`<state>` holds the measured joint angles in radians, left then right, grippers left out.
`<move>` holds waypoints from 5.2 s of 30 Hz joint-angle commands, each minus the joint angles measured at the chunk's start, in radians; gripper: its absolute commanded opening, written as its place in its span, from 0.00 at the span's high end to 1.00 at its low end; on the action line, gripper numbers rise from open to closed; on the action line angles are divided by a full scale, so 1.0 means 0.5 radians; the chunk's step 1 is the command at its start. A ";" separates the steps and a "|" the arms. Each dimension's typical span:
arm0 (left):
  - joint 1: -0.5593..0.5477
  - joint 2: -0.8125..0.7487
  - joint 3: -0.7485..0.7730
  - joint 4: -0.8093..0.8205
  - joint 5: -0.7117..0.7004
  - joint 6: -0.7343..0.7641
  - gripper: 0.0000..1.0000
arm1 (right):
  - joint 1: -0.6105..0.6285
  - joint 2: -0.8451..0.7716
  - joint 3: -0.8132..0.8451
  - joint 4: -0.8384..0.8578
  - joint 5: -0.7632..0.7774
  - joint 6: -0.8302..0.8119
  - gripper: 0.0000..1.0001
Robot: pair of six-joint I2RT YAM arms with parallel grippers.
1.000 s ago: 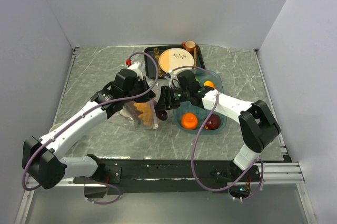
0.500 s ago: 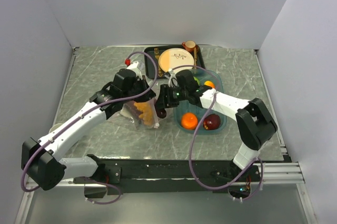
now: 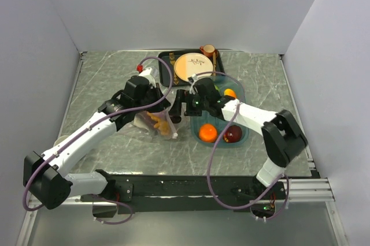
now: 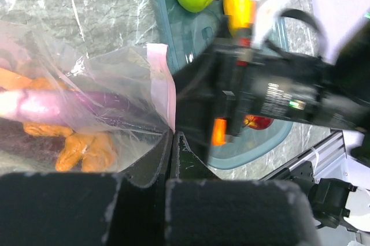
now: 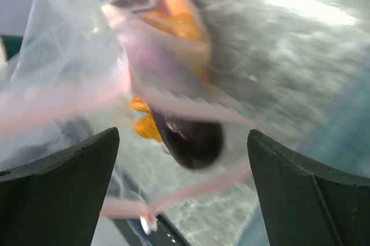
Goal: Place the food in the zip-top bag and seal the zipper
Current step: Place the fake vegetable in the zipper food storage bag, then pick up the fake fruit from the bin, then place the fake fruit in the zipper food storage bag.
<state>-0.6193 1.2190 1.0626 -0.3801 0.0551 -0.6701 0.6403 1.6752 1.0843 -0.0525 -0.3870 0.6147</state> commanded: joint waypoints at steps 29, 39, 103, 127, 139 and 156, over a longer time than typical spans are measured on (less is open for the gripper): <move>0.033 -0.165 0.139 -0.130 -0.433 0.089 0.99 | -0.483 -0.767 -0.650 -0.416 0.648 -0.180 0.04; 0.033 0.062 0.056 0.101 -0.153 0.003 0.99 | -0.471 -0.813 -0.696 -0.398 0.290 -0.346 0.07; 0.033 -0.008 -0.017 0.073 -0.153 -0.001 0.99 | -0.182 -0.338 -0.224 -0.951 0.544 -0.656 0.32; 0.033 -0.048 -0.088 0.128 -0.098 -0.037 0.99 | -0.173 -0.835 -0.377 -0.221 0.053 -0.251 0.44; 0.030 -0.045 -0.079 0.183 -0.034 -0.096 0.99 | 0.054 -0.537 -0.279 0.065 0.010 -0.073 0.45; 0.030 -0.109 0.007 0.095 -0.064 -0.059 0.99 | 0.290 -0.062 -0.073 0.433 0.225 0.077 0.28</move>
<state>-0.6044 1.2140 1.0161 -0.3431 0.0364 -0.7006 0.7750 1.6218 1.0115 0.0448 -0.2817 0.6151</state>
